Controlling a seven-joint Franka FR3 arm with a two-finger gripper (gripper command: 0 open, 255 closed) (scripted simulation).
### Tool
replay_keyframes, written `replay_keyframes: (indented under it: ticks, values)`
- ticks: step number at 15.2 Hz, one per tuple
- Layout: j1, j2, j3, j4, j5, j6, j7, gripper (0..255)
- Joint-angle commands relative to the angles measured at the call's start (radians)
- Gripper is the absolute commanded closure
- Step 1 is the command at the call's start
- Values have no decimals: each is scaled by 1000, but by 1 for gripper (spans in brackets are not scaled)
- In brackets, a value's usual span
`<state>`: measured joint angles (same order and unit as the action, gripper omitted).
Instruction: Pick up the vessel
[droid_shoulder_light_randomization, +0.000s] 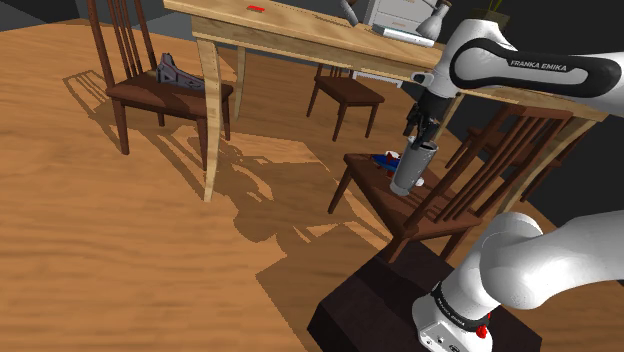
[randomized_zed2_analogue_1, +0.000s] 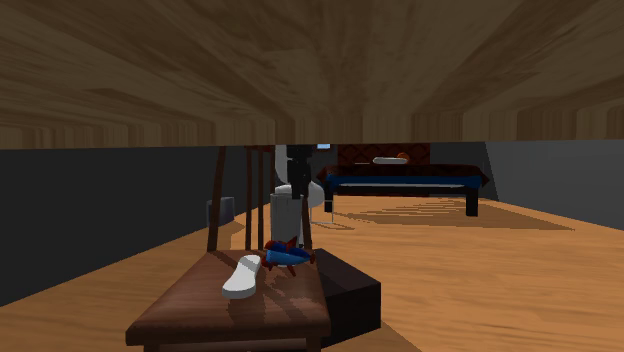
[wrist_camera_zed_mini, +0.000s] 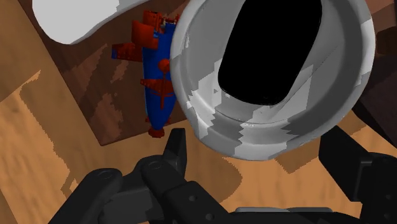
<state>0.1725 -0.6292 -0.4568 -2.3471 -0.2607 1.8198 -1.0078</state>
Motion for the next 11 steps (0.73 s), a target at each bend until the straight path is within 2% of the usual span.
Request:
replay_keyframes:
  ticks: [1, 11]
  values:
    - [0, 1, -1, 0, 0, -4, 0, 255]
    - [11, 12, 23, 139, 22, -133, -7, 255]
